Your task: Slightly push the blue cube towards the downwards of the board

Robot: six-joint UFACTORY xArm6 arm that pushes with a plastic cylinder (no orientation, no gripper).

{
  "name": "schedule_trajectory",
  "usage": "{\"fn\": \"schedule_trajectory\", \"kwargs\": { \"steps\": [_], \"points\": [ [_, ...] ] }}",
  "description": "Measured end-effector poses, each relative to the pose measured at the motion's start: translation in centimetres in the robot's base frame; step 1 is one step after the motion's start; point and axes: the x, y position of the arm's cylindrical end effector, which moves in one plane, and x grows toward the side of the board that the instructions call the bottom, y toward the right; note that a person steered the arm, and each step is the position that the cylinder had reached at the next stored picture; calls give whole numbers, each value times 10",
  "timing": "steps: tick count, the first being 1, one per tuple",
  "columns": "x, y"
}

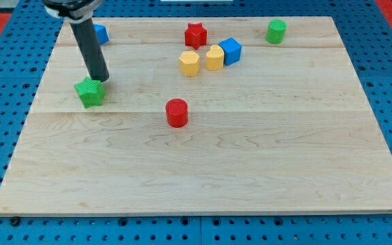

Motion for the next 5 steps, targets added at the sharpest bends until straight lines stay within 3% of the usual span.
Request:
{"fn": "schedule_trajectory", "kwargs": {
  "steps": [1, 5],
  "points": [
    [-43, 46],
    [-73, 250]
  ]
}}
